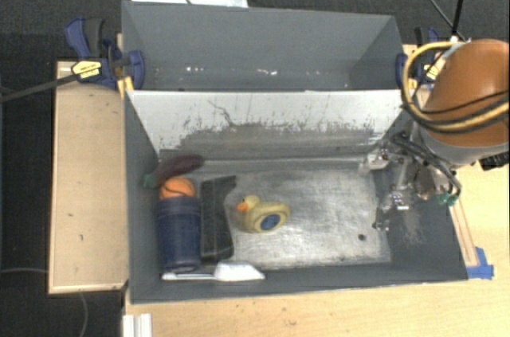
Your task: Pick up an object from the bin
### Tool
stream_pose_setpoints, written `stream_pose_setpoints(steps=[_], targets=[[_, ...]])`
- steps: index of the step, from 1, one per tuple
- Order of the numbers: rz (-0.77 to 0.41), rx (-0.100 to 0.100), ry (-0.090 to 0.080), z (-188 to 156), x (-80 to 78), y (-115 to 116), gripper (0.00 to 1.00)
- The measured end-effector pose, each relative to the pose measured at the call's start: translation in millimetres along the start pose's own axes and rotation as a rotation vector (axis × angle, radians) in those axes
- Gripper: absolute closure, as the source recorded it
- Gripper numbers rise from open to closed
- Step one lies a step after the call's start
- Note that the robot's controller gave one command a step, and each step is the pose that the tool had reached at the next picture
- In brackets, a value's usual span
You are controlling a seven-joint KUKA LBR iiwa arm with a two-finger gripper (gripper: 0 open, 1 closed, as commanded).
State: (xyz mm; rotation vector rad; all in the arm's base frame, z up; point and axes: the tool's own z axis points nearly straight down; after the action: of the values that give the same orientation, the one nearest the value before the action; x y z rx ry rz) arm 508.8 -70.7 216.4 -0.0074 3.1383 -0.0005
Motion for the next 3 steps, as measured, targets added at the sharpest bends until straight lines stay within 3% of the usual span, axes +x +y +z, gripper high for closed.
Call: stream_pose_setpoints(steps=[1,2,3], targets=[[0.0,0.0,0.0,0.0,0.0,0.0,0.0],[-0.009,-0.001,0.001,102.3,-0.5,22.0,1.0],[-0.01,0.0,0.001,102.3,-0.5,21.9,1.0]])
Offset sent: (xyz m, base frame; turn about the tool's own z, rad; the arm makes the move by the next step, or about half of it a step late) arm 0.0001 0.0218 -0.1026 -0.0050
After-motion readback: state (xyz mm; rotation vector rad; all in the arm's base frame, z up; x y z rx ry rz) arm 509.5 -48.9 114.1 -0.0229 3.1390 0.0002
